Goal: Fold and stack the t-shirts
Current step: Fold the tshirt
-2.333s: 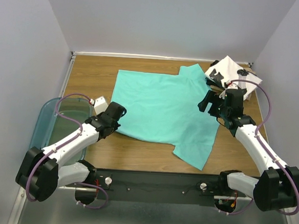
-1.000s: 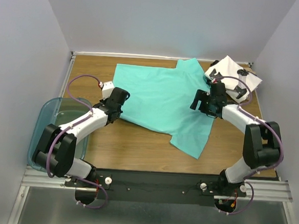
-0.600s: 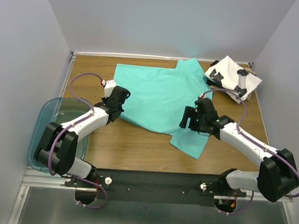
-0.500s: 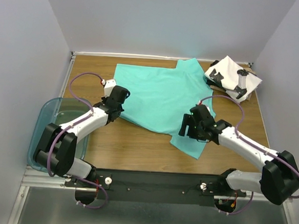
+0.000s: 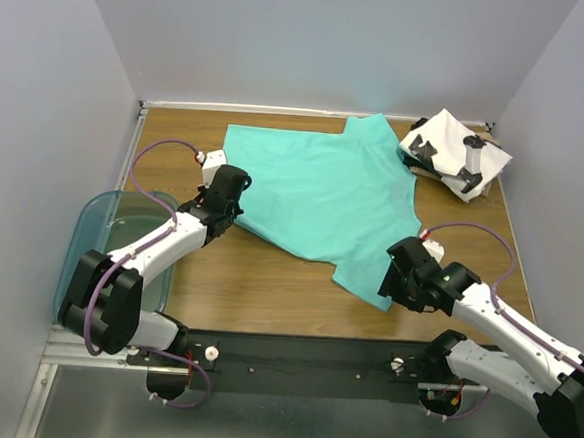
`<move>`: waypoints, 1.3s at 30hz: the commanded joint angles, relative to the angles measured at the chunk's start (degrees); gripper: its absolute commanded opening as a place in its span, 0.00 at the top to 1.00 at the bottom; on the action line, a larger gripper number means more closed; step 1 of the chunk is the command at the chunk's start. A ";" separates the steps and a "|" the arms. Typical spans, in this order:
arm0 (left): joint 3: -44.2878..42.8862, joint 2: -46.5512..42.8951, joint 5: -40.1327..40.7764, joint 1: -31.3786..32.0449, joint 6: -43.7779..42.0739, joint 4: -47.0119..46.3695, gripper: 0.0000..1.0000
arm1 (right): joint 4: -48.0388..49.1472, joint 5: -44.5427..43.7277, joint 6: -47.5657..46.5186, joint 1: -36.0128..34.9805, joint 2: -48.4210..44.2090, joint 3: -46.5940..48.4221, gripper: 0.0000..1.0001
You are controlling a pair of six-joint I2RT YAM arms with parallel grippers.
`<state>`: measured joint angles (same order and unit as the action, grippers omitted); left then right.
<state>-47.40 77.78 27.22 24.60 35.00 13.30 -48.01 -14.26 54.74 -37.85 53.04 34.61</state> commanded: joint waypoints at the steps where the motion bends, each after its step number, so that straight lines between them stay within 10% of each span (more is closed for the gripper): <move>1: 0.64 -1.93 -0.94 -0.08 -0.55 -1.00 1.00 | -4.11 -2.87 3.88 -0.48 -0.65 -1.65 0.36; 26: 0.90 -3.69 -1.38 0.01 0.24 0.32 1.00 | 9.42 -2.61 5.29 -1.35 6.38 -8.59 0.61; 39: 2.39 -6.67 -0.15 0.01 2.43 2.26 1.00 | 8.02 -1.65 5.02 -2.67 7.25 -7.37 1.00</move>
<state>-46.46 73.89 26.09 24.60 35.86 13.93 -38.44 -15.40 59.05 -39.38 59.00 26.76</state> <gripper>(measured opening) 0.006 0.007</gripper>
